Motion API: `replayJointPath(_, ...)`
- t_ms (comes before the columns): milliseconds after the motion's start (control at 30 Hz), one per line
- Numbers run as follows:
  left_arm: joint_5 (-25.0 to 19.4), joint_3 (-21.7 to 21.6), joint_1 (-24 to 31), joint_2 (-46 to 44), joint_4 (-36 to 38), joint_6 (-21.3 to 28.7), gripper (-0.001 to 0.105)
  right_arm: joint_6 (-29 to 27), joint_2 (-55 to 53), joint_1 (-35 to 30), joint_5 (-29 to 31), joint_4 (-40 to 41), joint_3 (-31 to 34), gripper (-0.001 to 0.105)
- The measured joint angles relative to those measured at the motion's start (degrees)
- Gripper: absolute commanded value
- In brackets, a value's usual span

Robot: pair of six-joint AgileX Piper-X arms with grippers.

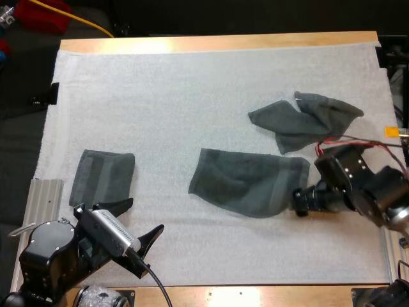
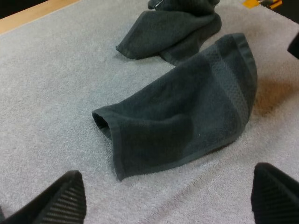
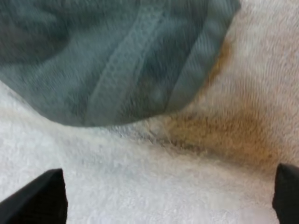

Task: Pick towel from pile, fold and stack

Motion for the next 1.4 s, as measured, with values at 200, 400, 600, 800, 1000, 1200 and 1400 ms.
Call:
replayJointPath(200,0.0,0.0,0.0,0.0,0.85,0.0,0.07,1.58,-1.68,0.0,-2.9,-6.21,5.42,0.086)
replayJointPath(400,0.0,0.0,0.0,0.0,4.78,0.0,0.07,3.82,-1.67,0.0,-5.41,-13.89,11.23,0.086)
replayJointPath(600,0.08,-0.04,0.0,0.0,7.59,0.0,0.07,5.43,-1.67,0.0,-7.92,-22.63,16.86,0.086)
replayJointPath(800,0.08,-0.04,0.0,0.0,10.05,0.0,0.07,6.17,-1.67,0.0,-7.99,-31.46,22.97,0.086)
replayJointPath(1000,0.08,-0.04,0.0,0.0,11.94,0.0,0.07,6.61,-1.02,-1.05,-10.03,-41.02,26.94,0.086)
replayJointPath(1200,0.08,-0.04,0.0,0.0,13.39,0.0,0.07,6.61,2.33,-8.26,-17.08,-46.4,27.24,0.086)
replayJointPath(1400,0.08,-0.04,0.0,0.0,13.39,0.0,0.07,6.61,5.71,-12.32,-31.29,-51.72,27.24,0.086)
